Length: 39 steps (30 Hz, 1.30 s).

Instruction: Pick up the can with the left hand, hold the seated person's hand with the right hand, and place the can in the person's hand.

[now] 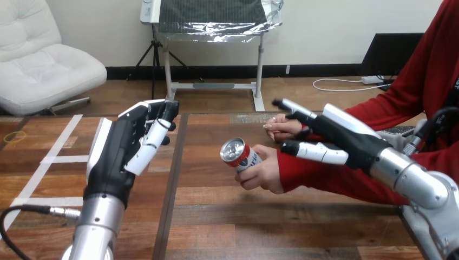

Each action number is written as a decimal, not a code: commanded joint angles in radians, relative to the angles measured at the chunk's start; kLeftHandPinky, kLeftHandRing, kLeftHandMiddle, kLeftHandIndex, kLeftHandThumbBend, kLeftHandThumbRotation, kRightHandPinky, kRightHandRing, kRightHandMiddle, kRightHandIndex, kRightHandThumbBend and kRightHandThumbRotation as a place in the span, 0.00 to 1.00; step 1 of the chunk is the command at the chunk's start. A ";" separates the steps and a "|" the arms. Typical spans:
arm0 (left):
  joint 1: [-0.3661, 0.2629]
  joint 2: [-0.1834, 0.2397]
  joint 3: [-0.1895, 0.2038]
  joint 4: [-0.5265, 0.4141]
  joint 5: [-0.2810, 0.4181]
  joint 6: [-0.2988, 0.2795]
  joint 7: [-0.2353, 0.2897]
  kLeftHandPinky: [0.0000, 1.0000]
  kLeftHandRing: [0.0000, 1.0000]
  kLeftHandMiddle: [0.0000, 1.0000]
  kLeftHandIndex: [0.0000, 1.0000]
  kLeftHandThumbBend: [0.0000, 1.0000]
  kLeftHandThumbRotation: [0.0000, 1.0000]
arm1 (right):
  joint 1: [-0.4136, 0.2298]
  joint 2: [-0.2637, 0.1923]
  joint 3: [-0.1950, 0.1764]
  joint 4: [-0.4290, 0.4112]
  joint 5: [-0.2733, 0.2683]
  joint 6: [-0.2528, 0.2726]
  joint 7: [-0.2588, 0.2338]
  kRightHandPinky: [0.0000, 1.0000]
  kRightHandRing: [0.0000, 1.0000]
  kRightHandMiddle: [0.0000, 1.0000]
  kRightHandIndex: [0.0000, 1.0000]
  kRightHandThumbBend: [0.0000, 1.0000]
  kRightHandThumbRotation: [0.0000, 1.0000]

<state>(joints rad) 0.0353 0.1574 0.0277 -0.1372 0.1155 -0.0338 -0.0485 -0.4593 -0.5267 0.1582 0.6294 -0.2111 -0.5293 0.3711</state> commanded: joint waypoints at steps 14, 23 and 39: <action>0.028 -0.016 0.024 -0.040 -0.026 -0.139 0.017 0.61 0.68 0.73 0.64 0.31 0.75 | 0.094 0.131 -0.121 -0.225 0.176 -0.079 -0.125 0.93 0.98 0.96 0.95 1.00 1.00; 0.064 -0.024 0.034 -0.051 -0.057 -0.164 0.013 0.62 0.69 0.73 0.65 0.28 0.72 | 0.182 0.185 -0.134 -0.350 0.257 -0.129 -0.121 0.99 1.00 0.97 0.96 1.00 1.00; 0.081 -0.026 0.035 -0.104 -0.100 -0.187 -0.002 0.61 0.69 0.72 0.65 0.24 0.63 | 0.302 0.302 -0.100 -0.450 0.377 -0.189 -0.083 0.99 0.96 0.94 0.93 1.00 1.00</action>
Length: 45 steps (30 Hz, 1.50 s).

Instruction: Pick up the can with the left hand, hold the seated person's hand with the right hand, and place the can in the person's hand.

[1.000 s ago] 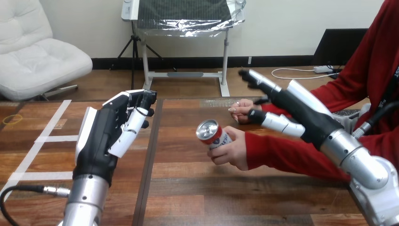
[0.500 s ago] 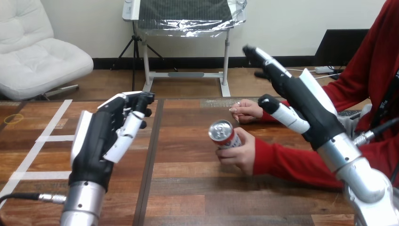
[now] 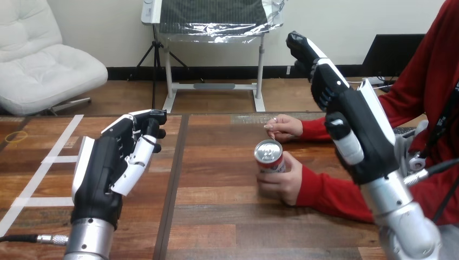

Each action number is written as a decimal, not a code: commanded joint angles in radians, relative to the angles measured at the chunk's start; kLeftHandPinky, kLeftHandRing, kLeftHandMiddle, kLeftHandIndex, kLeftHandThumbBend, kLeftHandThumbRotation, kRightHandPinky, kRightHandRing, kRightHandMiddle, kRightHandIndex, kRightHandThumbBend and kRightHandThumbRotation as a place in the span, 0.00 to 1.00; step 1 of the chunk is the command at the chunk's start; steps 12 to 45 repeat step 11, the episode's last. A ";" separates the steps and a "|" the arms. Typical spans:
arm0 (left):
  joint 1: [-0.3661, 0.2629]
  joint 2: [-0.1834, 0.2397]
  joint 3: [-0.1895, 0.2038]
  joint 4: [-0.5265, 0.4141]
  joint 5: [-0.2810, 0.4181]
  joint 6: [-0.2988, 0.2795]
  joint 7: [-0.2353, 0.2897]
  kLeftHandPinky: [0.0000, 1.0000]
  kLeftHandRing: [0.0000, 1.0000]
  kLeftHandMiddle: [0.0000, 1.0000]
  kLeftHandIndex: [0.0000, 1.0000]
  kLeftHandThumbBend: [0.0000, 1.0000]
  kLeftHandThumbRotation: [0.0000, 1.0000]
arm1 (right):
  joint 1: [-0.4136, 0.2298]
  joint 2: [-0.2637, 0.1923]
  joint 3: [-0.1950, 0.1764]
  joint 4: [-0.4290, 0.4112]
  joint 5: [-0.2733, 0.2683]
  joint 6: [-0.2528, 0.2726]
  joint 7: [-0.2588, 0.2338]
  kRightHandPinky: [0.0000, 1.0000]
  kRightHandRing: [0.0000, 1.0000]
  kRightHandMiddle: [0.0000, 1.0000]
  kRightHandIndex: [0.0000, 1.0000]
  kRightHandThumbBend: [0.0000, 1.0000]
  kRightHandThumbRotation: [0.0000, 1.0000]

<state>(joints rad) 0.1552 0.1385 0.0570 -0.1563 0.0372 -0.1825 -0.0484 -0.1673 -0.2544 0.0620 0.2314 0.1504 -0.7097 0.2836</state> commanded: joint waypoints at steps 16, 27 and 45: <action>-0.044 -0.018 0.005 -0.112 -0.031 -0.055 0.008 0.55 0.65 0.70 0.63 0.28 0.68 | 0.060 0.065 0.003 -0.068 0.042 0.022 0.032 1.00 0.98 0.96 0.93 0.92 1.00; -0.044 -0.018 0.005 -0.112 -0.031 -0.055 0.008 0.55 0.65 0.70 0.63 0.28 0.68 | 0.060 0.065 0.003 -0.068 0.042 0.022 0.032 1.00 0.98 0.96 0.93 0.92 1.00; -0.044 -0.018 0.005 -0.112 -0.031 -0.055 0.008 0.55 0.65 0.70 0.63 0.28 0.68 | 0.060 0.065 0.003 -0.068 0.042 0.022 0.032 1.00 0.98 0.96 0.93 0.92 1.00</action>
